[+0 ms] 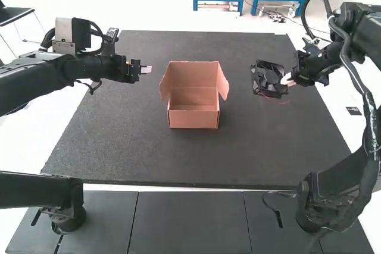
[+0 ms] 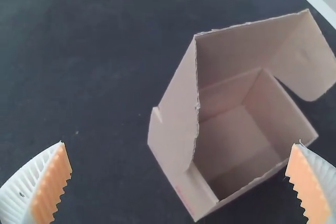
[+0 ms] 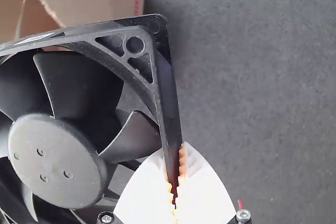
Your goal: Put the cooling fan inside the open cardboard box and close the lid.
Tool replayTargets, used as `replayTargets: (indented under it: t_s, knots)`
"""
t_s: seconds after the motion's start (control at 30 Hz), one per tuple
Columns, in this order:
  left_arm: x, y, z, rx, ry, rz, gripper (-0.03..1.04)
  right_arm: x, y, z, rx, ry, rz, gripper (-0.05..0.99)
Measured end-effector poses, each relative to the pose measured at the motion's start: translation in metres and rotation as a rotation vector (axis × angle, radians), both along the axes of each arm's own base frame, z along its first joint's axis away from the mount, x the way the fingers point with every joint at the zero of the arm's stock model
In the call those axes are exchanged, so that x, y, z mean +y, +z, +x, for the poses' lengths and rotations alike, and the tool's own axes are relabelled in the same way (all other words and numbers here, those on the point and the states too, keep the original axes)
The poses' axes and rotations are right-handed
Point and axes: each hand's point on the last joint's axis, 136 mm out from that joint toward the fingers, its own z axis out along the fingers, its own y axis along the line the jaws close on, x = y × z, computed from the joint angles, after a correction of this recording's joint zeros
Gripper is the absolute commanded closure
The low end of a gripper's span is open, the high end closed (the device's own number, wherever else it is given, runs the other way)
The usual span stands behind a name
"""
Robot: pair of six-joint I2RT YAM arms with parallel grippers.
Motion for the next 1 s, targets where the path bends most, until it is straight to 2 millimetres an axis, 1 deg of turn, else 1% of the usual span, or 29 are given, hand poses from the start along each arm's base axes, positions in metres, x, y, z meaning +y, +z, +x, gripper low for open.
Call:
replayTargets:
  t_s: [0.1,0.33,0.53,0.63,0.73,0.87,1.0]
  knots:
    - [0.000,0.000,0.000,-0.002,0.001,0.000,0.04,0.012,0.006,-0.011,-0.005,0.038,0.015,0.96]
    - [0.002,0.002,0.002,-0.011,0.011,0.005,0.04,0.055,0.010,-0.028,0.006,0.185,0.044,0.96]
    - [0.002,0.002,0.003,-0.014,0.015,0.003,0.04,0.088,0.014,-0.032,-0.015,0.265,0.089,0.96]
    - [0.002,0.004,0.004,-0.022,0.016,0.002,0.04,0.107,0.011,-0.038,-0.011,0.306,0.110,0.96]
    - [0.002,0.006,0.005,-0.029,0.016,0.001,0.04,0.128,0.008,-0.048,0.005,0.354,0.127,0.96]
    - [0.002,0.008,0.006,-0.038,0.018,-0.005,0.04,0.157,0.010,-0.061,0.005,0.419,0.158,0.96]
    - [0.002,0.010,0.007,-0.044,0.023,-0.014,0.04,0.177,0.011,-0.071,0.010,0.458,0.185,0.96]
